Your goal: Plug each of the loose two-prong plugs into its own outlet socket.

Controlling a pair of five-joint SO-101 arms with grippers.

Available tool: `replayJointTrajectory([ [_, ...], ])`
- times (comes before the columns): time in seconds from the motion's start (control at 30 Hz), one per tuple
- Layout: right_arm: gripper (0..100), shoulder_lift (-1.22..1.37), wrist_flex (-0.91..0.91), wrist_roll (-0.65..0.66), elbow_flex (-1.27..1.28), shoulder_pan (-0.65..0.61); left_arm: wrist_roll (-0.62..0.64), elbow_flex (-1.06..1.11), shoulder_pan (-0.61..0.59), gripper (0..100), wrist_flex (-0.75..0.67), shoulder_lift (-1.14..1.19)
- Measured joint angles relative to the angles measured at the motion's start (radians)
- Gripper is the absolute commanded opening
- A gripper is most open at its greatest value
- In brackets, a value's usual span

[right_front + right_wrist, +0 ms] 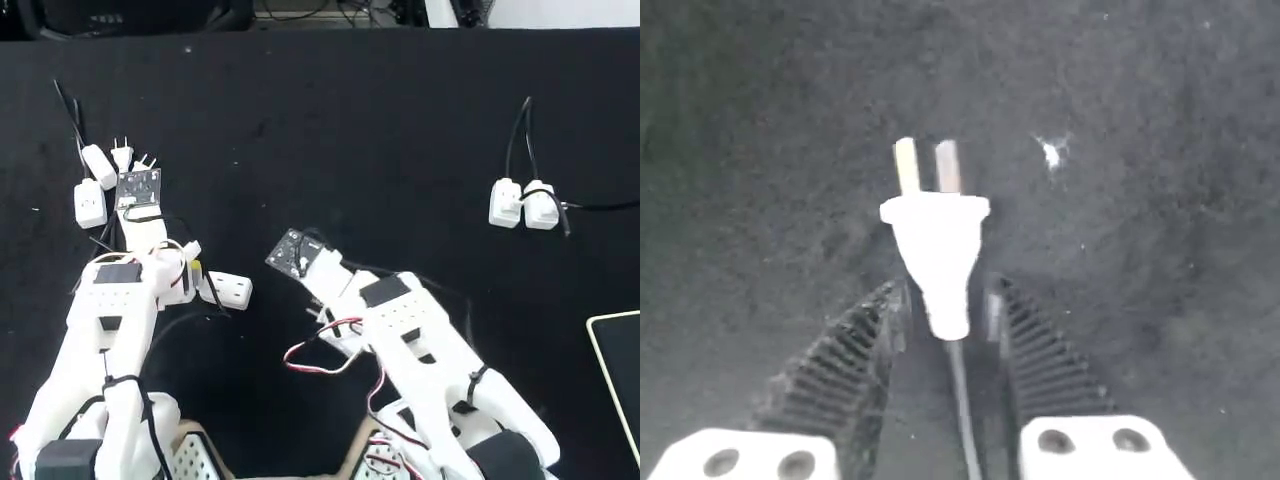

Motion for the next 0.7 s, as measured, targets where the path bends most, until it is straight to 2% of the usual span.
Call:
replayJointTrajectory([
  [0.27, 13.7, 0.000, -0.025, -0.002, 0.000, -0.008, 0.000, 0.000, 0.000, 20, 0.000, 0.000],
  [0.53, 13.7, 0.000, -0.031, -0.143, -0.012, -0.008, 0.000, 0.000, 0.000, 20, 0.000, 0.000],
  [0.7, 13.7, 0.000, -0.031, -0.110, -0.012, -0.008, 0.000, 0.000, 0.000, 20, 0.000, 0.000],
])
